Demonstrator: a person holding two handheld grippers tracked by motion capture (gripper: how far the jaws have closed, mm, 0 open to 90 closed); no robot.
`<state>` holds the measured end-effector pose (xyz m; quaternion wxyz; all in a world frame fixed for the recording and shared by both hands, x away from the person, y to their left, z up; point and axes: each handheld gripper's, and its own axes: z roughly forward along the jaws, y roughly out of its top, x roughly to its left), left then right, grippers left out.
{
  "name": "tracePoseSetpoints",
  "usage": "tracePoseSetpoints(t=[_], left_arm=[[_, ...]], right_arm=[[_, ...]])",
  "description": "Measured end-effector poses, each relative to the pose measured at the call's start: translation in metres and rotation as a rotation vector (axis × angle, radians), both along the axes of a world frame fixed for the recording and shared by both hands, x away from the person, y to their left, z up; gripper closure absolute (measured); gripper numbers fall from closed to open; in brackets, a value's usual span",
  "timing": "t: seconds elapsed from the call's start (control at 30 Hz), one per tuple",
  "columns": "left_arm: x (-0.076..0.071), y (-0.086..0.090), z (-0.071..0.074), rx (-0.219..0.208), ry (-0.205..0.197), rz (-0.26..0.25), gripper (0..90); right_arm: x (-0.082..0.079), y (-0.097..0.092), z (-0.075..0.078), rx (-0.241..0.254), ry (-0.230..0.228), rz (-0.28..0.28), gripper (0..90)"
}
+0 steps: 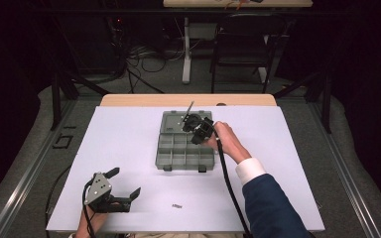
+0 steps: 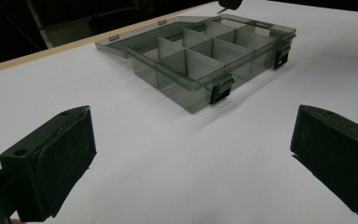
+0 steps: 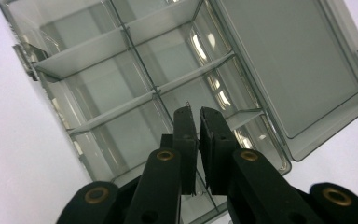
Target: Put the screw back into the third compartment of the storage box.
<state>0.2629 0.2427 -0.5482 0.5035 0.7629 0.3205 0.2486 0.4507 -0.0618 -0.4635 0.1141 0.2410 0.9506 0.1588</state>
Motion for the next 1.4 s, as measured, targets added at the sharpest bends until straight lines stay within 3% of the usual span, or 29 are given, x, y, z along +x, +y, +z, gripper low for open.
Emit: tracePoseSetpoints(t=[0.2, 0.23, 0.27, 0.5, 0.57, 0.6, 0.7, 0.77, 0.83, 0.87, 0.9, 0.93, 1.07, 1.2, 1.23, 1.4], left_arm=[[0.0, 0.0, 0.0, 0.003, 0.001, -0.003, 0.0], [0.0, 0.0, 0.0, 0.0, -0.001, 0.001, 0.0], [0.0, 0.001, 0.0, 0.001, -0.001, 0.002, 0.0], [0.0, 0.0, 0.0, 0.0, 0.0, 0.0, 0.0], [0.0, 0.0, 0.0, -0.001, -0.003, 0.001, 0.0], [0.0, 0.0, 0.0, -0.002, -0.002, 0.002, 0.0], [0.0, 0.001, 0.0, -0.001, 0.0, 0.001, 0.0], [0.0, 0.0, 0.0, 0.001, -0.001, 0.001, 0.0], [0.0, 0.0, 0.0, -0.001, 0.0, -0.001, 0.0], [0.0, 0.0, 0.0, -0.001, 0.001, -0.001, 0.0], [0.0, 0.0, 0.0, -0.001, 0.001, -0.002, 0.0], [0.0, 0.0, 0.0, 0.0, 0.0, -0.001, 0.0], [0.0, 0.0, 0.0, -0.002, -0.001, -0.001, 0.0], [0.0, 0.0, 0.0, -0.001, 0.002, -0.001, 0.0], [0.0, 0.0, 0.0, -0.001, 0.002, -0.001, 0.0], [0.0, 0.0, 0.0, -0.002, 0.002, -0.003, 0.0]], right_arm=[[0.007, 0.006, -0.014, 0.0, 0.017, -0.026, 85.3], [0.009, 0.007, -0.015, -0.028, 0.023, -0.019, 85.2], [0.008, 0.007, -0.017, -0.009, 0.024, -0.033, 85.2], [0.011, 0.01, -0.02, -0.027, 0.033, -0.032, 81.1], [0.011, 0.01, -0.02, -0.028, 0.032, -0.034, 74.8], [0.011, 0.009, -0.019, -0.026, 0.031, -0.037, 67.3], [0.009, 0.005, -0.016, 0.007, 0.024, -0.053, 54.5], [0.009, 0.003, -0.014, 0.016, 0.026, -0.06, 53.1], [0.006, 0.001, -0.011, 0.015, 0.025, -0.057, 43.2], [0.0, 0.0, -0.01, 0.038, 0.025, -0.061, 31.8], [0.0, 0.0, -0.01, 0.038, 0.025, -0.061, 31.8], [-0.006, -0.002, -0.007, 0.049, 0.019, -0.05, 25.6], [-0.017, -0.004, -0.003, 0.079, 0.012, -0.042, 16.8], [-0.026, -0.006, 0.0, 0.098, 0.012, -0.03, 14.3], [-0.031, -0.007, 0.0, 0.122, 0.004, -0.021, 12.9], [-0.049, -0.008, 0.002, 0.126, 0.012, 0.007, 6.7]])
